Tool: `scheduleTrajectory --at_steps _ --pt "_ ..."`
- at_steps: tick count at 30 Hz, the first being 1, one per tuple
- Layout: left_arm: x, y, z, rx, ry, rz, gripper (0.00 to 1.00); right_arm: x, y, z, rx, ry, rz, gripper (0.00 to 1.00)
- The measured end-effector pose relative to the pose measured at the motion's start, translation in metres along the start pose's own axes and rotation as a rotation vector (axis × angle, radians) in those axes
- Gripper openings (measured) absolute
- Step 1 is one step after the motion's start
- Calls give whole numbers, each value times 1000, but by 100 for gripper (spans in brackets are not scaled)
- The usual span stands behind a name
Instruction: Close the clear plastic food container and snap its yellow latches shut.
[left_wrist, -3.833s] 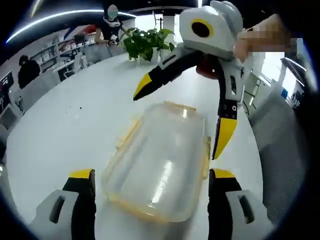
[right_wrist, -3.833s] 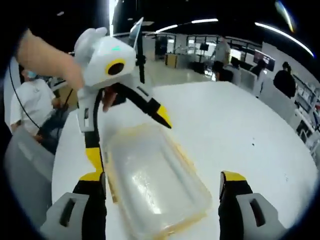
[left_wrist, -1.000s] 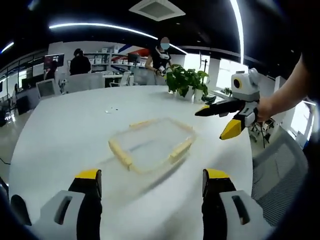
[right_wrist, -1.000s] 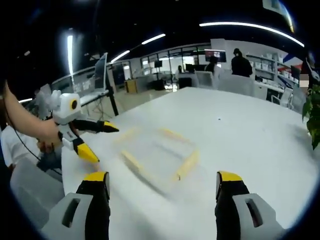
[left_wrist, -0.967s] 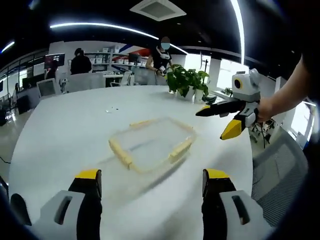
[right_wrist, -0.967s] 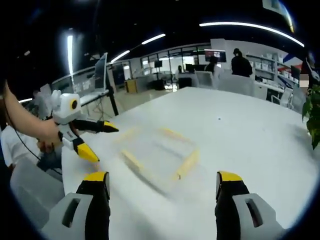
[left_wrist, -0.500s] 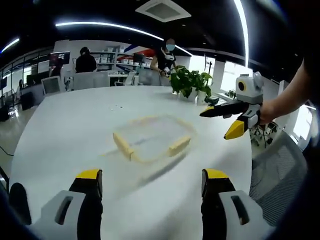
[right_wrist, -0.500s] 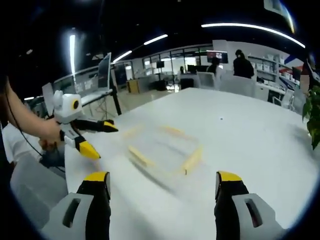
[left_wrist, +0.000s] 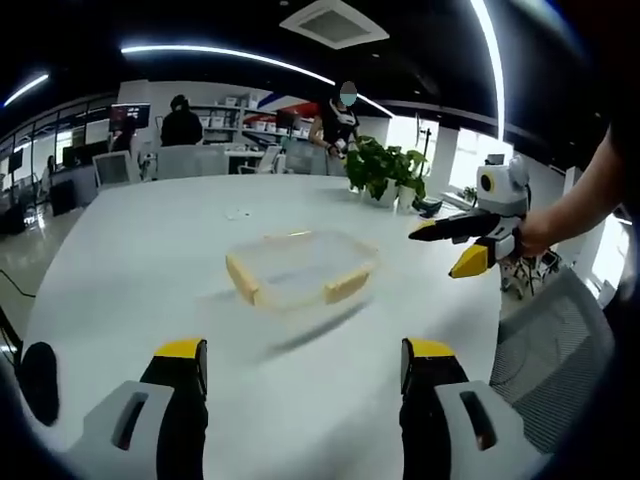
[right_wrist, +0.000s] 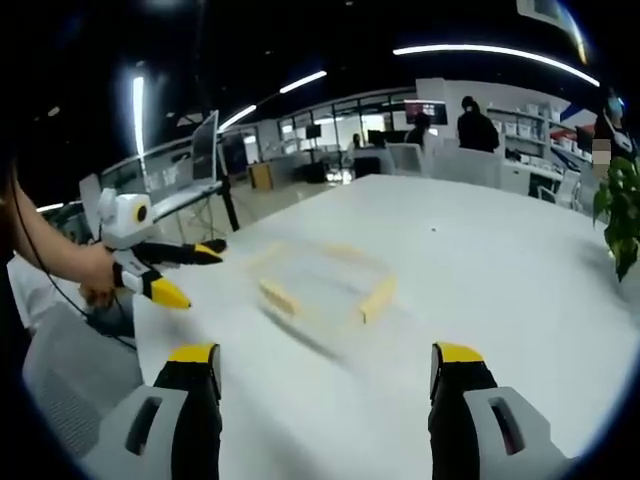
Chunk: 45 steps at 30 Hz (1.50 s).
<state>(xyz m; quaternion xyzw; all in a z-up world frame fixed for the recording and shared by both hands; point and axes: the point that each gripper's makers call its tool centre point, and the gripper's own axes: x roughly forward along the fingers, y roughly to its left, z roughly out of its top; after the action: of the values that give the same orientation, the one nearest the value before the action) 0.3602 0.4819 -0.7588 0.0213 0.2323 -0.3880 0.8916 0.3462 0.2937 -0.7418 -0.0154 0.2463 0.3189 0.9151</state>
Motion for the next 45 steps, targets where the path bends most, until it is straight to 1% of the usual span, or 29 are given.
scheduleTrajectory --at_steps 4,7,9,11,13,15,17,21,23,26,31,34,37,41,45 --pt "-5 -4 -5 -1 6 2 79 -8 1 -3 16 -4 -8 87" --pt "-7 -6 -8 2 13 -2 79 -13 1 -4 40 -19 -18 86" --pt "-10 -8 -8 -6 7 -1 79 -17 3 -7 39 -19 -22 86" --pt "-13 -10 -7 -13 -2 -1 79 -19 2 -10 70 -20 -26 86" --pt "-16 -11 -8 -18 -3 7 79 -21 -1 -14 71 -16 -36 86" --pt "-19 -12 -10 -24 -4 8 79 -24 -3 -15 82 -18 -42 86" --pt "-21 -13 -11 -22 -3 9 78 -27 -2 -14 84 -30 -43 83" --pt "-24 -13 -11 -18 -3 22 78 -33 -3 -14 108 -46 -57 84" --pt "-26 -14 -7 -25 -18 29 78 -36 -2 -15 104 -47 -60 84" --pt "-27 -18 -6 -30 -23 34 78 -41 0 -16 102 -49 -60 84" --pt "-31 -23 -12 -27 -12 38 77 -49 -3 -17 118 -67 -69 83" --pt "-34 -26 -13 -39 -15 39 77 -52 -4 -22 127 -59 -73 84" --pt "-36 -27 -16 -49 -16 56 77 -56 -3 -23 128 -59 -68 84" --pt "-39 -28 -17 -41 -16 70 77 -61 0 -20 122 -74 -65 83" --pt "-41 -27 -16 -51 -19 78 76 -65 2 -22 126 -79 -60 83"
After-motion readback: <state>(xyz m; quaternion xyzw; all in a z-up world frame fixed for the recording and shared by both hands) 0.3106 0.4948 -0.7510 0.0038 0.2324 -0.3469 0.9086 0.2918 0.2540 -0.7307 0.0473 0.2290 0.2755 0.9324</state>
